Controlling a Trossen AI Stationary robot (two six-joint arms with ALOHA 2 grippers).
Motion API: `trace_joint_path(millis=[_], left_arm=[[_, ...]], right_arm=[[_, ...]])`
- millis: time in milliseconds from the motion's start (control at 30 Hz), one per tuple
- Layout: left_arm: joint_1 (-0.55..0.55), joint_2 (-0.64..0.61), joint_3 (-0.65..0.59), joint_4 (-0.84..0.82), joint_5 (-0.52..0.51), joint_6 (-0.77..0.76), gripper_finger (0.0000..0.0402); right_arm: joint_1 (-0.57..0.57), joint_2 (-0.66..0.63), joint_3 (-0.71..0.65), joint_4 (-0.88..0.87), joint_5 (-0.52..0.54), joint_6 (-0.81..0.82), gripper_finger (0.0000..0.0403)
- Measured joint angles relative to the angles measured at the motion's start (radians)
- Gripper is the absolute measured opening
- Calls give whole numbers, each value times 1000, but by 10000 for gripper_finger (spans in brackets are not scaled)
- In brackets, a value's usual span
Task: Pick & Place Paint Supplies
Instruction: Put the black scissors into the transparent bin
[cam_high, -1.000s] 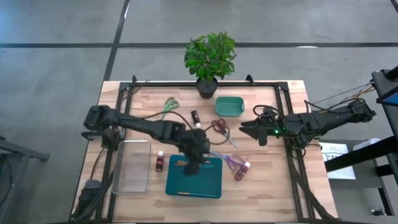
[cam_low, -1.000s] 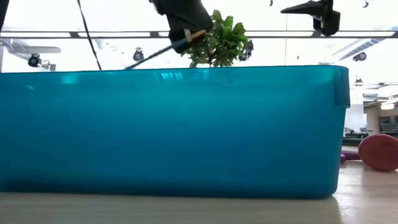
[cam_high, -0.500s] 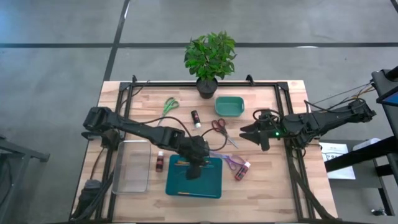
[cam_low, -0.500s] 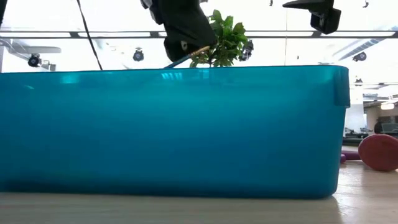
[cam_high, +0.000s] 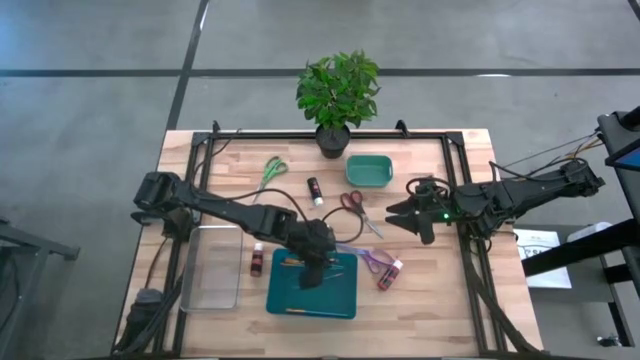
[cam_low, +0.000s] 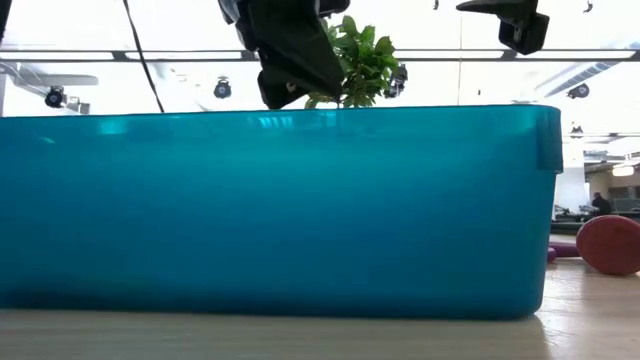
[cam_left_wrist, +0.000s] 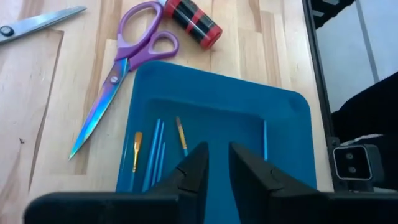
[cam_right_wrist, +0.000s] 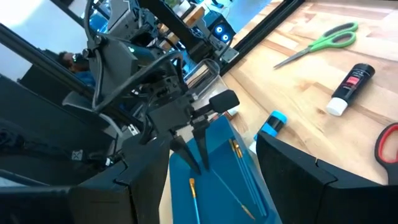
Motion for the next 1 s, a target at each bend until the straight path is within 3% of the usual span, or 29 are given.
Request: trace_joint_path(millis=[700, 1000], left_arm=[[8, -7, 5, 25, 9, -41, 85], [11, -102, 5, 36, 0, -124, 85]], right_arm=[[0, 0, 0, -52, -19, -6, 238], [0, -1, 0, -148, -49, 51, 238]])
